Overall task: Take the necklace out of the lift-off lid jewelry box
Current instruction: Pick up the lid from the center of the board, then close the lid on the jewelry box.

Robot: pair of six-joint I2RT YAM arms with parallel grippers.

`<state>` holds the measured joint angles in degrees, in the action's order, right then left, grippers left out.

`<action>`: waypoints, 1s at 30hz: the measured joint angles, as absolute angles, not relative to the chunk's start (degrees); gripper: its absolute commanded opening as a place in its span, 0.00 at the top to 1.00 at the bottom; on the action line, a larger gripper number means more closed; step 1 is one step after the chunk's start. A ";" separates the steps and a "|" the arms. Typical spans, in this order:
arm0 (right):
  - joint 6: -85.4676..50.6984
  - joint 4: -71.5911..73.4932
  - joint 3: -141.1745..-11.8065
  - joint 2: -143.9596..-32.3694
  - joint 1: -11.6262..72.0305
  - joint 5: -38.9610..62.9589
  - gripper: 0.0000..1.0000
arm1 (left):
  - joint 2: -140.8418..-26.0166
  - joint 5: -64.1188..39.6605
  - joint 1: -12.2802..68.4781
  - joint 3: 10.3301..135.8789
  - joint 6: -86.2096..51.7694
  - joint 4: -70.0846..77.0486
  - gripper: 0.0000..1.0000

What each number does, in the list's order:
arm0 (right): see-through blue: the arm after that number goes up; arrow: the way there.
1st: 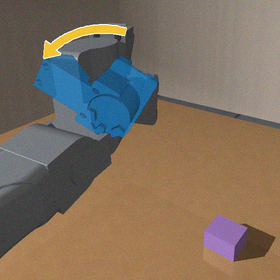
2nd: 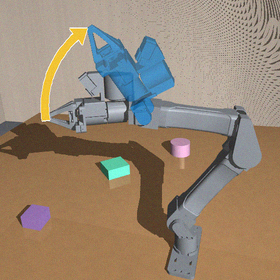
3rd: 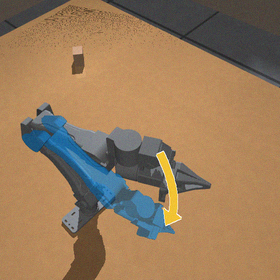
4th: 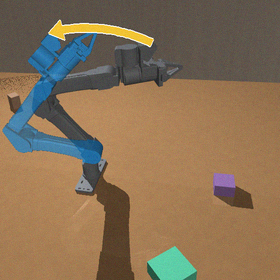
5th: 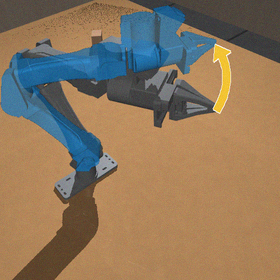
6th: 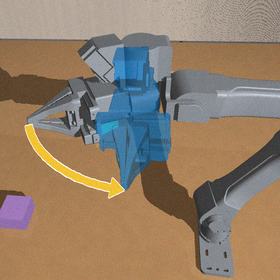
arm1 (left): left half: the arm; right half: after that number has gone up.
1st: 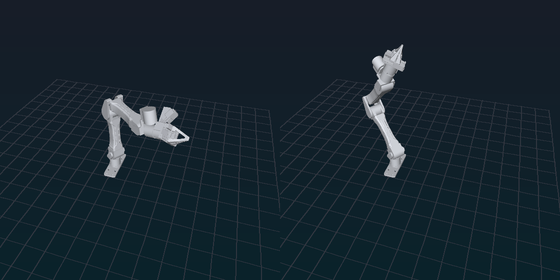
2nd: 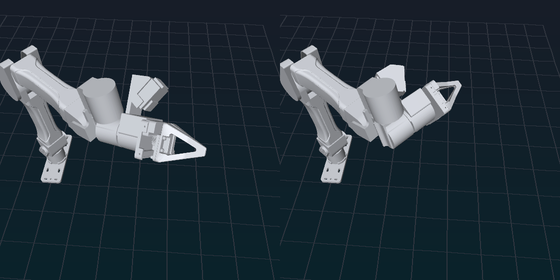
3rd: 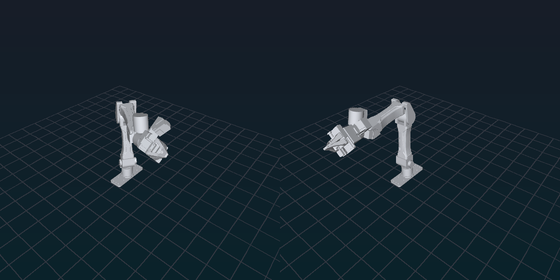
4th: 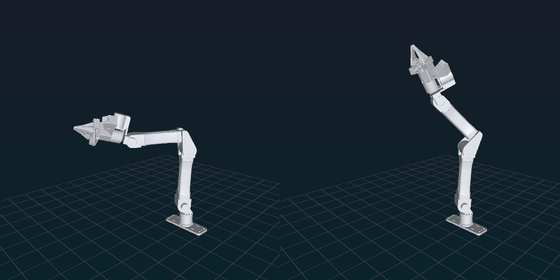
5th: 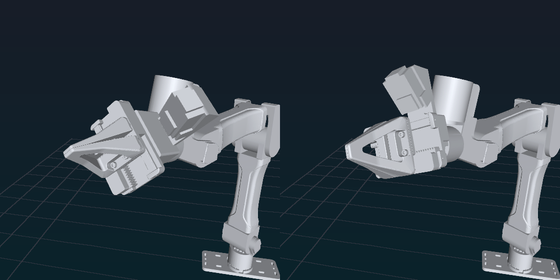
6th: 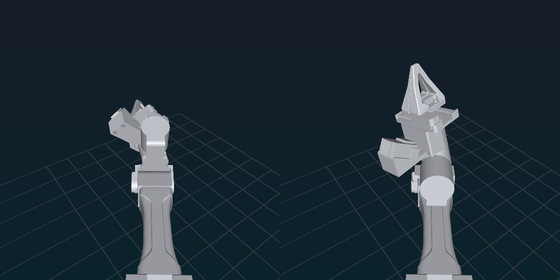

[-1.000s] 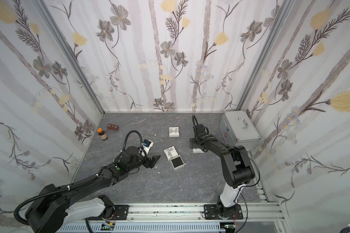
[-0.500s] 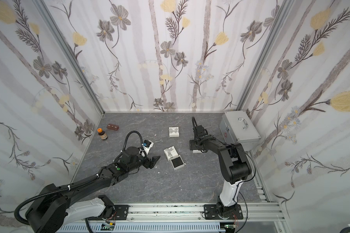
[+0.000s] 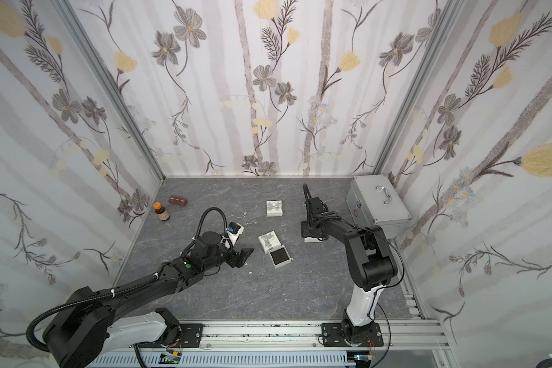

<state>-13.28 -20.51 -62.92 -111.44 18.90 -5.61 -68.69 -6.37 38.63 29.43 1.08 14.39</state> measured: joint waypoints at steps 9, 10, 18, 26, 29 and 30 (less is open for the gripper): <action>-10.04 -21.67 -58.83 -103.98 18.92 4.62 0.35 | -69.87 -9.13 38.68 27.35 -1.52 17.34 0.20; -9.52 -21.63 -58.08 -103.22 19.07 7.01 0.35 | -70.28 -9.28 38.68 27.11 -1.69 17.37 0.20; -8.32 -19.79 -52.69 -99.29 20.32 23.00 0.34 | -75.05 -12.34 38.89 25.26 -4.69 21.37 0.30; -8.12 -17.34 -52.66 -101.08 22.39 31.75 0.34 | -83.90 -15.09 40.14 26.72 -7.31 26.92 0.45; -7.86 -17.37 -52.82 -102.24 22.65 32.86 0.33 | -86.98 -15.64 40.91 27.31 -8.58 29.93 0.45; -7.86 -17.39 -52.82 -102.35 22.81 32.93 0.33 | -88.01 -15.70 41.21 27.46 -9.15 31.00 0.46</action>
<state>-7.86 -17.39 -52.82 -102.35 22.81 32.93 -88.01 -15.70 41.21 27.46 -9.15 31.00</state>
